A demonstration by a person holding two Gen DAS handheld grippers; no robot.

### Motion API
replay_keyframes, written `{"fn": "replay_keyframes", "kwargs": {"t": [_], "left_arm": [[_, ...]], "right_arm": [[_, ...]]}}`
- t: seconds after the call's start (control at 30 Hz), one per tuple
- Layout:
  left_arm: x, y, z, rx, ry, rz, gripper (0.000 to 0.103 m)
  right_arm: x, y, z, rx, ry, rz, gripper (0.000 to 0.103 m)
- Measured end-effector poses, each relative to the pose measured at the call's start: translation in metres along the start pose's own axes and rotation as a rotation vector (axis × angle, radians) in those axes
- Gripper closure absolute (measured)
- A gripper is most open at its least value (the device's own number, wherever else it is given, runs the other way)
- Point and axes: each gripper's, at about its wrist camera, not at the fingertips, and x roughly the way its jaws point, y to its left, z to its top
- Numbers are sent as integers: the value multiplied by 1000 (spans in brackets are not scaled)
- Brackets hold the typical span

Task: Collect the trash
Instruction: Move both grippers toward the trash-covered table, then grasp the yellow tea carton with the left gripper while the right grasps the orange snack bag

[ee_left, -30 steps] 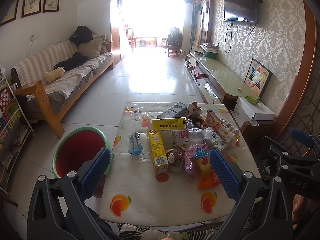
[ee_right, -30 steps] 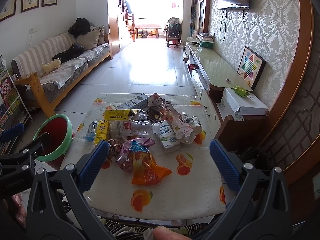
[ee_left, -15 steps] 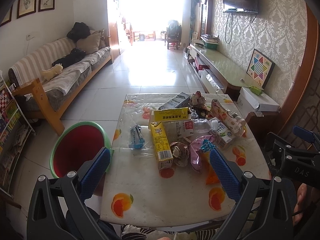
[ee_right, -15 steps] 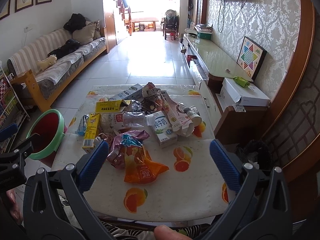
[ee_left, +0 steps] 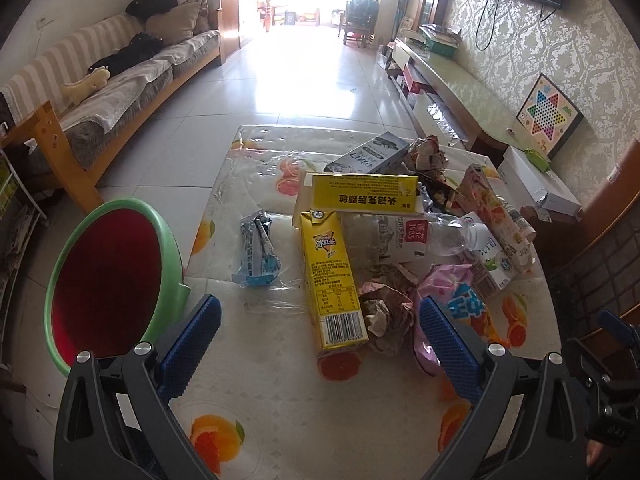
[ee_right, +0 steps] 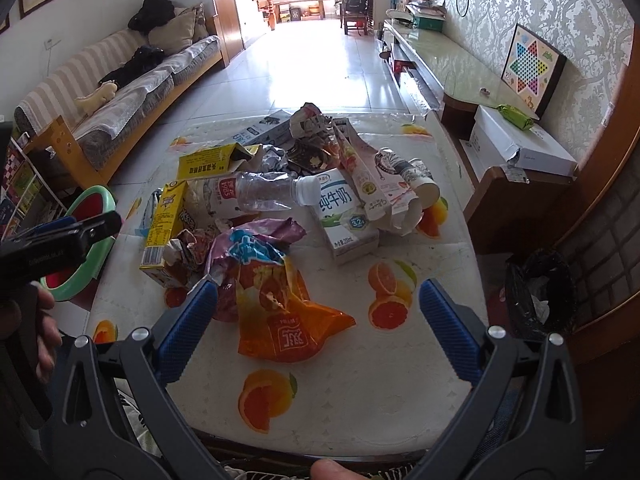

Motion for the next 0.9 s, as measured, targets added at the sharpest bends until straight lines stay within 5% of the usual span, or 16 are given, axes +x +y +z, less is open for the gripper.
{"fn": "replay_keyframes", "kwargs": {"t": [0.17, 0.37, 0.57, 0.9], "left_arm": [[58, 1, 14, -37, 129, -13, 8], [95, -4, 20, -17, 175, 35, 9], [117, -1, 22, -43, 237, 23, 22], [135, 4, 22, -75, 292, -2, 68]], "right_arm": [[23, 1, -2, -10, 52, 8, 3], [48, 2, 2, -33, 98, -8, 3], [71, 11, 3, -69, 143, 7, 4], [92, 26, 1, -76, 179, 45, 3]]}}
